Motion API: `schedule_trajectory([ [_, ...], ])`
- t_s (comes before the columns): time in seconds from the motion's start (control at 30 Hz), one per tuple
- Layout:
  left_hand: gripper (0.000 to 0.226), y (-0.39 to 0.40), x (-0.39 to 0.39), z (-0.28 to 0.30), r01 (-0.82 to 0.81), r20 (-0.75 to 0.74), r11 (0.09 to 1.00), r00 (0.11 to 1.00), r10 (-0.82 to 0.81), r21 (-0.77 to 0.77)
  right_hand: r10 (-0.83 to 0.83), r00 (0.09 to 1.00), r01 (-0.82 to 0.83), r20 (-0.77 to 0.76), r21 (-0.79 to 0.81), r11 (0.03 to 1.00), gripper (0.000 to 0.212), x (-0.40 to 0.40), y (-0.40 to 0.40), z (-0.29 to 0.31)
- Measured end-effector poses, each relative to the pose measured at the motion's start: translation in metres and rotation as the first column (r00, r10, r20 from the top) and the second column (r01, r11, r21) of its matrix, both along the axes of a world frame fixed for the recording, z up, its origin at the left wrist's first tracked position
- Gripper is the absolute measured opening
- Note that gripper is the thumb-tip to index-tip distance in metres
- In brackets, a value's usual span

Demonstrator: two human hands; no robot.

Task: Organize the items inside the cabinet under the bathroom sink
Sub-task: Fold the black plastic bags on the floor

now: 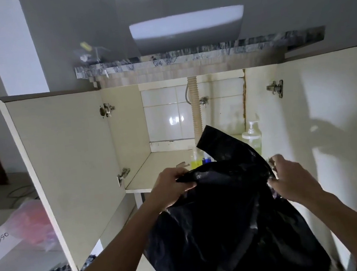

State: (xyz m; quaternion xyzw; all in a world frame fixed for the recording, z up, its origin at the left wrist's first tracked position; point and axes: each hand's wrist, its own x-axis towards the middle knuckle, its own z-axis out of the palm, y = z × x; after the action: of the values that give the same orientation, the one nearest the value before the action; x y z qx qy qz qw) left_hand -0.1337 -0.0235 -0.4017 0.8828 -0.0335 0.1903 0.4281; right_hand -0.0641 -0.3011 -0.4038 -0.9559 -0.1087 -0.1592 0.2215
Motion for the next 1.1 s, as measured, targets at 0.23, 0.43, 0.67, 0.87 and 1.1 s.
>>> schedule_trajectory([
  [0.23, 0.012, -0.023, -0.003, 0.008, 0.056, 0.063, 0.958, 0.995, -0.077, 0.283, 0.506, 0.788, -0.535, 0.352, -0.016, 0.844, 0.037, -0.067, 0.052, 0.044],
  [0.43, 0.011, -0.031, -0.010, 0.005, 0.228, -0.085, 0.892, 0.974, -0.212, 0.389, 0.469, 0.869, -0.495, -0.159, -0.313, 0.811, 0.051, -0.045, 0.056, 0.005],
  [0.67, 0.052, -0.024, -0.009, -0.002, 0.177, -0.290, 0.855, 0.956, -0.033, 0.487, 0.312, 0.949, -0.297, -0.041, -0.441, 0.847, 0.037, -0.030, 0.043, 0.008],
  [0.87, 0.034, -0.014, -0.008, -0.022, 0.297, -0.516, 0.842, 0.856, -0.027, 0.450, 0.268, 0.955, -0.295, -0.125, -0.326, 0.898, 0.027, -0.019, 0.021, 0.017],
  [1.1, 0.026, -0.018, 0.020, -0.027, 0.155, -0.383, 0.858, 0.922, 0.051, 0.489, 0.169, 0.978, -0.199, -0.121, -0.319, 0.927, 0.012, 0.012, -0.009, 0.025],
])
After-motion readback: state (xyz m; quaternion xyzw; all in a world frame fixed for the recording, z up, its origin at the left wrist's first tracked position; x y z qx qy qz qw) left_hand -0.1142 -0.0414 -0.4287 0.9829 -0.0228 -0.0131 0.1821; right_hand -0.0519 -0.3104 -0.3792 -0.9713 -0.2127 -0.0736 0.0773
